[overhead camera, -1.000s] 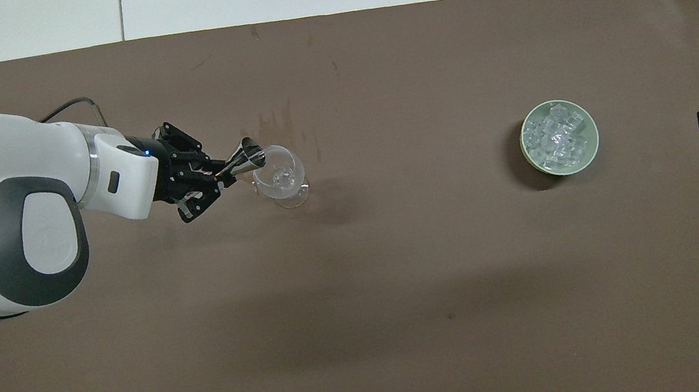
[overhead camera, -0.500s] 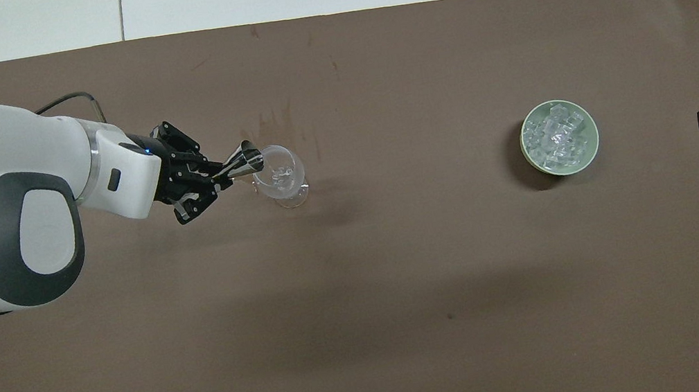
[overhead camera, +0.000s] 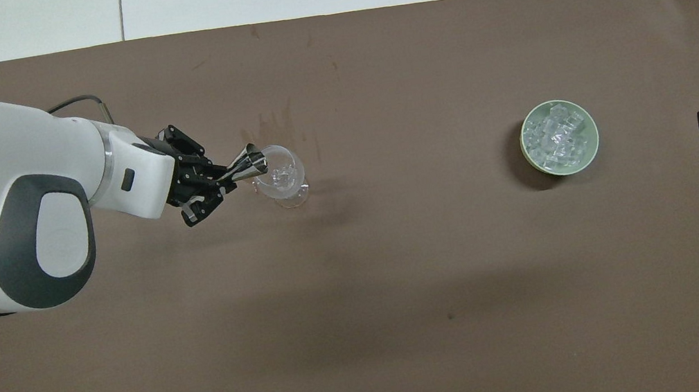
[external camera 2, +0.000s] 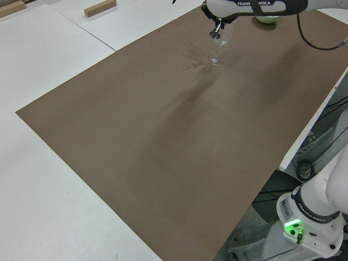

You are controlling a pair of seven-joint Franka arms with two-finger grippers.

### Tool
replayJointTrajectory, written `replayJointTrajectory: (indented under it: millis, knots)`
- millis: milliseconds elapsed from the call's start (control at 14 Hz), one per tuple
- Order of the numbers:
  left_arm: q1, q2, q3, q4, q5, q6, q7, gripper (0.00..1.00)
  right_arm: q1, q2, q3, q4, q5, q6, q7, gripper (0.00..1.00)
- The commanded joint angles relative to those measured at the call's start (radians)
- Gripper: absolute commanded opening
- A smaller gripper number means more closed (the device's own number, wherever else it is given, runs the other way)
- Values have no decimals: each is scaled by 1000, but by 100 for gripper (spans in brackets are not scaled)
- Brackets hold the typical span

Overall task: Pour wine and add ice with both arms
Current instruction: 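Tilt the metal cup with the left gripper to pour into the glass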

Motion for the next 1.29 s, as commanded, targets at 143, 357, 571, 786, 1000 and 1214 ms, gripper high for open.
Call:
replayJointTrajectory:
  millis: [143,357,571,786,1000,1214]
  knots:
    - [-39,4,18,40,88,-21,-103,0,-10,-12,5,-12,22,10,-3,100]
    - [-51,5,18,58,116,-46,-141,0,-11,-12,5,-12,22,10,-3,100]
    - [-57,5,16,69,159,-64,-181,0,-11,-12,5,-12,22,10,-3,100]
    - [-57,10,15,85,182,-72,-181,0,-11,-12,5,-12,22,10,-3,100]
    - [-72,24,15,103,194,-81,-183,0,-11,-12,5,-12,22,10,-3,100]
    - [-85,25,15,109,205,-83,-215,0,-11,-12,5,-12,22,10,-3,100]
